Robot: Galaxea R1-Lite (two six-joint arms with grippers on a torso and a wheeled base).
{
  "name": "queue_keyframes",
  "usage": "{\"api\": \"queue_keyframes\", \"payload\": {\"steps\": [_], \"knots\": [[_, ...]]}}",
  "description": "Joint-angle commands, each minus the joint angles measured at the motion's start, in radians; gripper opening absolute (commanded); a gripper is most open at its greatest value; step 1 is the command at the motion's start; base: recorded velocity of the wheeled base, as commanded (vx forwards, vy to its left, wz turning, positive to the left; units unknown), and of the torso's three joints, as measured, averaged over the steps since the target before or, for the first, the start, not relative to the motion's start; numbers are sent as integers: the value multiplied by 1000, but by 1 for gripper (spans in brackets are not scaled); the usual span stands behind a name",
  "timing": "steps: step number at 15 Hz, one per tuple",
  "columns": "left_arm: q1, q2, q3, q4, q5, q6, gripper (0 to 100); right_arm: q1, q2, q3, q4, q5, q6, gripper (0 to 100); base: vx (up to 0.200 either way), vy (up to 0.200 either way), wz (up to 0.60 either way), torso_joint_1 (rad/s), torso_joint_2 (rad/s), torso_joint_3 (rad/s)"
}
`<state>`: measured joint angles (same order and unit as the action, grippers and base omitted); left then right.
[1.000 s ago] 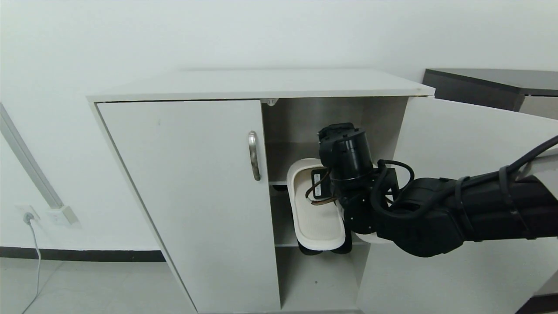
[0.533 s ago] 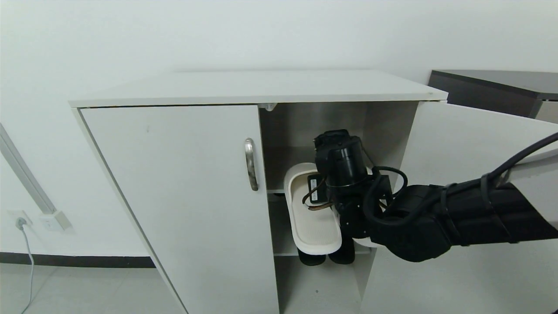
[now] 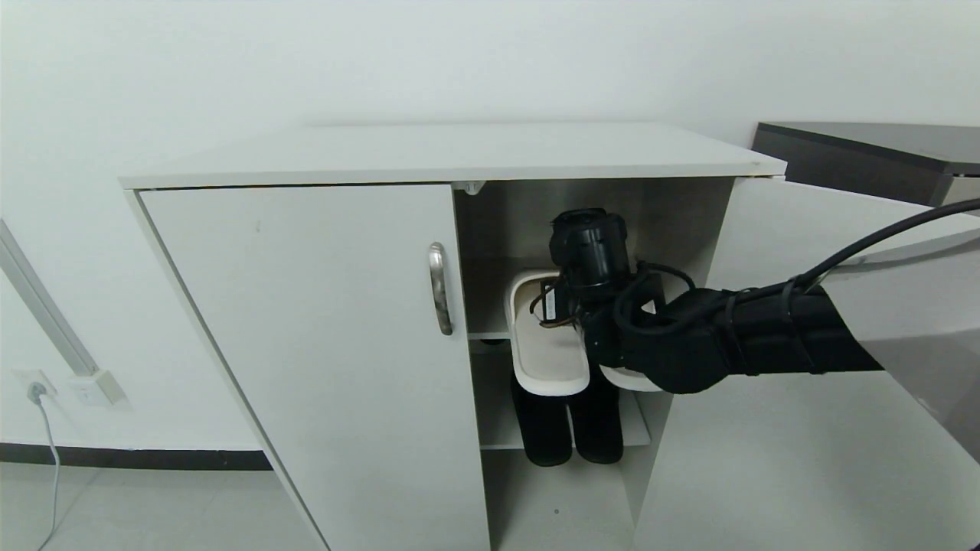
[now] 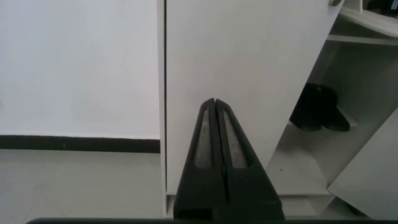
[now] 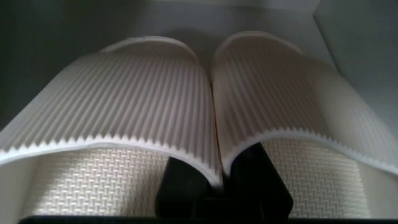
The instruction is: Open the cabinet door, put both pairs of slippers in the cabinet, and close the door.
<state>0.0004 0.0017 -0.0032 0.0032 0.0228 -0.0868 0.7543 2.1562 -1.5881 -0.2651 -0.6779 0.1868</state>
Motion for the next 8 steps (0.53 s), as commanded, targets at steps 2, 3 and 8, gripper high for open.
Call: {"api": "queue_keyframes", "payload": {"steps": [2,3,8], "knots": [[1,0,0,0,2,-1,0,-21,68,-159,93,4,0,0,0,0,0,0,0,0],[1,0,0,0,2,-1,0,-24,76,-181,107,4,2,0,0,0,0,0,0,0],[1,0,0,0,5,1,0,-52,152,-334,170,4,2,0,0,0,0,0,0,0]]}}
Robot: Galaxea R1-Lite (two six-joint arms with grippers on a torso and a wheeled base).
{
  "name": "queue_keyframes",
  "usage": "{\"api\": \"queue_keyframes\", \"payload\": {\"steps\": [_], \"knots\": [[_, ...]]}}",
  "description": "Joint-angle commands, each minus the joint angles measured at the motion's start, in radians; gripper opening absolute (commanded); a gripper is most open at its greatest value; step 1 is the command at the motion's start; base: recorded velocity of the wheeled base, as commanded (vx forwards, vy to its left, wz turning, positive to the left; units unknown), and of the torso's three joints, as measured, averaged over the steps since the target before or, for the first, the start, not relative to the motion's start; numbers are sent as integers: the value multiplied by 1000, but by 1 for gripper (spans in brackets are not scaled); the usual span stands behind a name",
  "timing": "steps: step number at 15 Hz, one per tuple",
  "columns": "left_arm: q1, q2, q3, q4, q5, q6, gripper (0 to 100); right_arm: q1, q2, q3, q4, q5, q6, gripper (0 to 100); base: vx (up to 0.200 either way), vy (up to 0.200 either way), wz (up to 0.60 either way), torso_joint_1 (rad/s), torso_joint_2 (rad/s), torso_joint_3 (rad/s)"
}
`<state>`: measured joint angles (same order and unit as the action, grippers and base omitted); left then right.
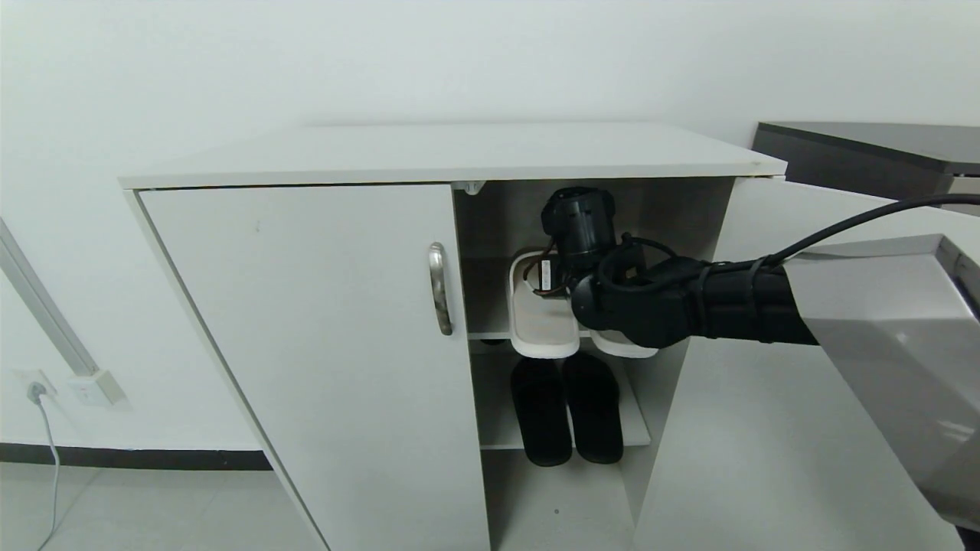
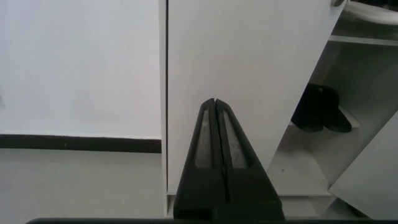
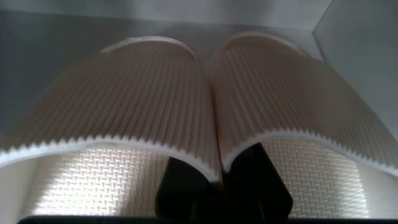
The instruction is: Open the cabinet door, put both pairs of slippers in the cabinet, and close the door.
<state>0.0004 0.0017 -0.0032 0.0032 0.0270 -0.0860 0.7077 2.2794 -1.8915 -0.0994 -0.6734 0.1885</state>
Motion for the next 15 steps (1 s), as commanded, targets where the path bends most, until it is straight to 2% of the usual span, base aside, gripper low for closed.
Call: {"api": "queue_keyframes", "payload": {"steps": [1,4,15], "knots": [[0,0,0,0,1,0,0,-8,34,-46,21,0,0,0,0,0,0,0,0,0],[1,0,0,0,1,0,0,-22,69,-104,47,0,0,0,0,0,0,0,0,0],[1,0,2,0,2,0,0,-25,101,-109,84,-2,-1,0,0,0,0,0,0,0]]}}
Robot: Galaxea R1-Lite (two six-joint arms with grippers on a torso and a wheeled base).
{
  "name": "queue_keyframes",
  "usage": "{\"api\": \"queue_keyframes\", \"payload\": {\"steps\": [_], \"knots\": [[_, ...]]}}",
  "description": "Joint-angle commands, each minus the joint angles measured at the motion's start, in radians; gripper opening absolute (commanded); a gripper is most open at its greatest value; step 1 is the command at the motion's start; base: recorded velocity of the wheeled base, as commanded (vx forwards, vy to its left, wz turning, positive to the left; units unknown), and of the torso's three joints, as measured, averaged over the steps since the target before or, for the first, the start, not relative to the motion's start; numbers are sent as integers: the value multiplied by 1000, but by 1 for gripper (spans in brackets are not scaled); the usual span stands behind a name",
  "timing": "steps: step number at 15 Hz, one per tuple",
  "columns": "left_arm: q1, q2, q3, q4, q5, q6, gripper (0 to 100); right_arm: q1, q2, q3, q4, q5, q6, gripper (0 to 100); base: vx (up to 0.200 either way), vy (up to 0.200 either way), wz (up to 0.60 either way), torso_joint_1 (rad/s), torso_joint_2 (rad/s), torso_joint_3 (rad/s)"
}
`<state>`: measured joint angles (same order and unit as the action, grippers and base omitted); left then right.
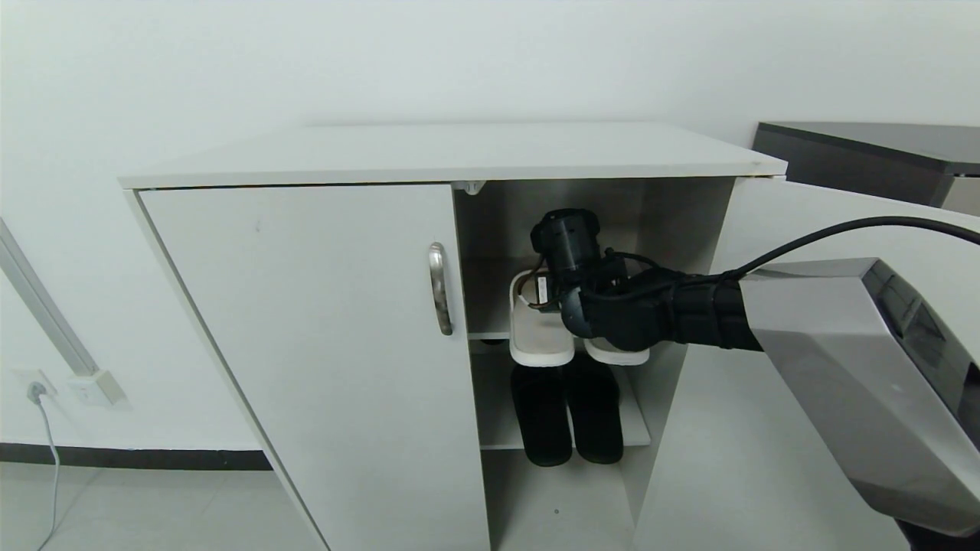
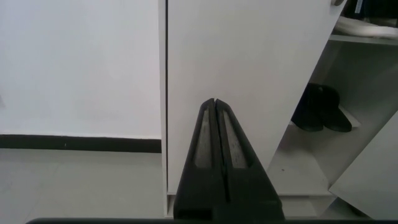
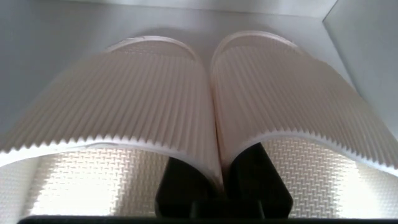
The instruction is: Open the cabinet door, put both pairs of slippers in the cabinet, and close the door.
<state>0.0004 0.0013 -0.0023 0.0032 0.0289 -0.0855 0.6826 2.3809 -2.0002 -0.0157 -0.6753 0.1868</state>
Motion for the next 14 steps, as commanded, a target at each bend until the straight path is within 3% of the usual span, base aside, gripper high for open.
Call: {"api": "queue_keyframes", "payload": {"steps": [1,7,14], "knots": [[1,0,1,0,0,0,0,2,0,0,2,0,0,100,0,0,0,0,0,0],[1,0,1,0,2,-2,0,12,-32,18,2,-7,5,100,0,0,0,0,0,0],[1,-1,-1,0,3,-2,0,57,-173,241,-7,-10,40,100,0,0,0,0,0,0]]}}
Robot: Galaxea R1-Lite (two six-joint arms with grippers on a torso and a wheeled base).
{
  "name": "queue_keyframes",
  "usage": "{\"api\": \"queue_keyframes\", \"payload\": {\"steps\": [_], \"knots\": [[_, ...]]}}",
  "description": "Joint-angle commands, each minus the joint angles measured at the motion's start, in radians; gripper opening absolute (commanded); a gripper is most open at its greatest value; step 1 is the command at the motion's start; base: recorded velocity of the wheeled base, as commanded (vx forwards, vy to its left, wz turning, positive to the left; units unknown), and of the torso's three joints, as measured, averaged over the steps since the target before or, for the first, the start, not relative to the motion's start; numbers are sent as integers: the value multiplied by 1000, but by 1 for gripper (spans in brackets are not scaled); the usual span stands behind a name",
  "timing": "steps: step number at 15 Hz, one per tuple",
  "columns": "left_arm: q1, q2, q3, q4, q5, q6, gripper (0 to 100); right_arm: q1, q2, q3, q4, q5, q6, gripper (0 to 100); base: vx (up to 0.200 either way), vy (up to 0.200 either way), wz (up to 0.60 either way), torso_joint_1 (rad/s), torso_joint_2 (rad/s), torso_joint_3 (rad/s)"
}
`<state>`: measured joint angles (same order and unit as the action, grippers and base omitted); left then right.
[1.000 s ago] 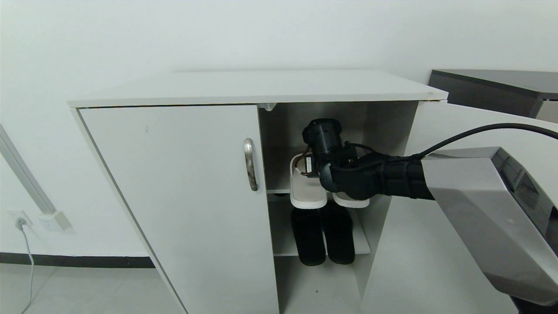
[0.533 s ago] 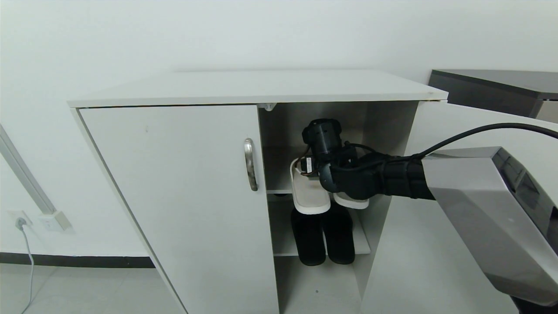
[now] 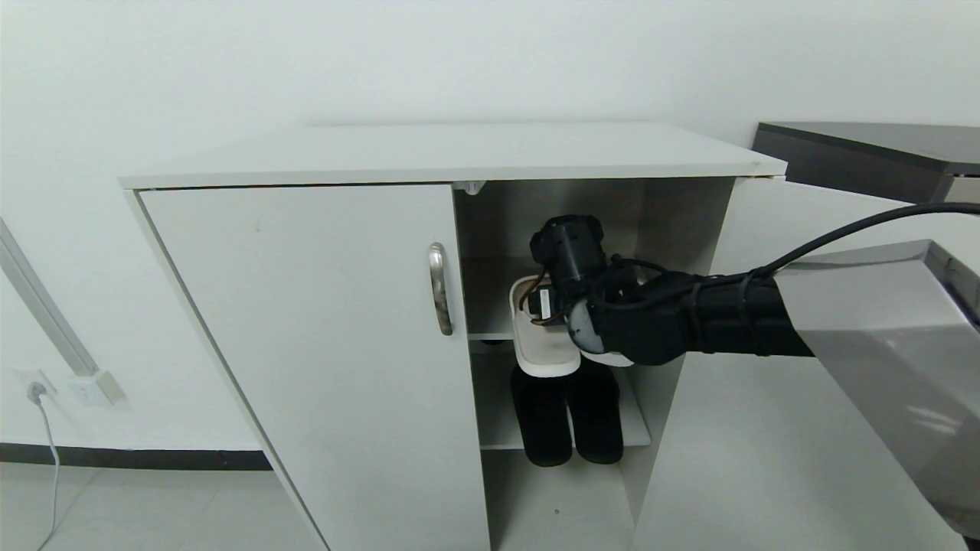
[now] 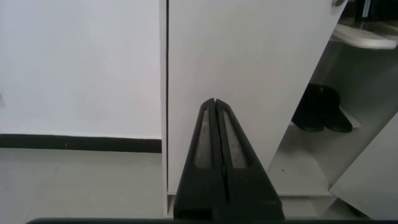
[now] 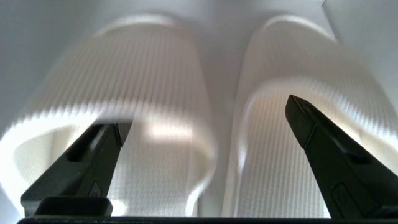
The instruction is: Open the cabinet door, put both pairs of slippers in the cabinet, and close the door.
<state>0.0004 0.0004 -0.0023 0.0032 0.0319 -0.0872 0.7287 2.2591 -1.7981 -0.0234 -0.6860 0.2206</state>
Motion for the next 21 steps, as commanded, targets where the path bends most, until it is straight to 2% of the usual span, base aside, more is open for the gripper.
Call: {"api": "queue_keyframes", "payload": {"steps": [1,6,10,13,14,17,18,21], "knots": [[0,0,-1,0,0,0,0,23,-82,75,-1,2,13,100,0,0,0,0,0,0],[1,0,-1,0,-1,-2,0,80,-234,253,-38,0,32,100,0,0,0,0,0,0],[0,0,1,0,-1,-2,0,138,-369,470,-153,13,32,100,0,0,0,0,0,0],[1,1,-1,0,-1,-2,0,166,-438,615,-260,63,31,100,0,0,0,0,0,0],[1,1,-1,0,-1,0,0,172,-458,684,-323,94,29,0,0,0,0,0,0,0],[0,0,-1,0,-1,0,0,172,-490,816,-463,178,20,0,0,0,0,0,0,0],[1,1,1,0,-1,0,0,172,-500,839,-486,209,3,0,0,0,0,0,0,0],[1,0,1,0,-1,0,0,178,-506,859,-503,215,-9,0,0,0,0,0,0,0]]}}
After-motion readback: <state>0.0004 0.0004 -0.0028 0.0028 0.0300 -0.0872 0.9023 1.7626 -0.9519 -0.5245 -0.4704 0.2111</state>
